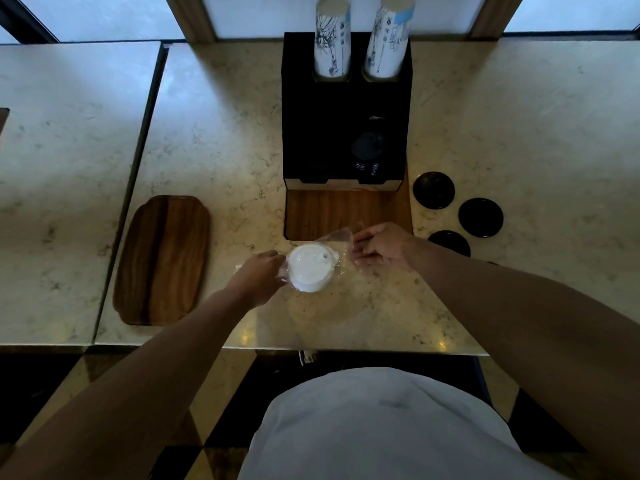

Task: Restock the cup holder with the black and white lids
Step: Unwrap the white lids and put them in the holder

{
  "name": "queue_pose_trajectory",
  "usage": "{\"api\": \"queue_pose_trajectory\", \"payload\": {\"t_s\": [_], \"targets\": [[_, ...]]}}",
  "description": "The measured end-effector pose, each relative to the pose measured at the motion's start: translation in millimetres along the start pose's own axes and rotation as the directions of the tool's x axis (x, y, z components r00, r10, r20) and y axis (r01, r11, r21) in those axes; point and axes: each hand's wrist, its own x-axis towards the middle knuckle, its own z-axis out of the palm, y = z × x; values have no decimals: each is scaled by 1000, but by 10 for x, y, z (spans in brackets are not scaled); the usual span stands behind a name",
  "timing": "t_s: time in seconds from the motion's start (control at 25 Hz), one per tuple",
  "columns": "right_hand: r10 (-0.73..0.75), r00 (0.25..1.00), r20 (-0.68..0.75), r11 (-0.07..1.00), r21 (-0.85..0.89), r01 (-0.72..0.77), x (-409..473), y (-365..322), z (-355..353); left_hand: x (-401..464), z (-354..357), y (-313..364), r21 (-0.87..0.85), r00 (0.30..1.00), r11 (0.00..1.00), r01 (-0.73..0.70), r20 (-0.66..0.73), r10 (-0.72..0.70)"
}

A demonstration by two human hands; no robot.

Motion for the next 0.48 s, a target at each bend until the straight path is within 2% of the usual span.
{"api": "queue_pose_trajectory", "payload": {"t_s": [0.12,0.28,0.48], "targets": [[3,1000,0,1000,-11,-3,-19,19,-24,22,2,51,46,1000,999,-6,10,6],[-2,1000,-4,1000,-9,2,-14,37,-19,28,7,78,165,978,981,103,165,-131],[-17,1000,19,1000,2,17,-30,39,25,92,-9,223,244,993,970,19,112,-47]]}}
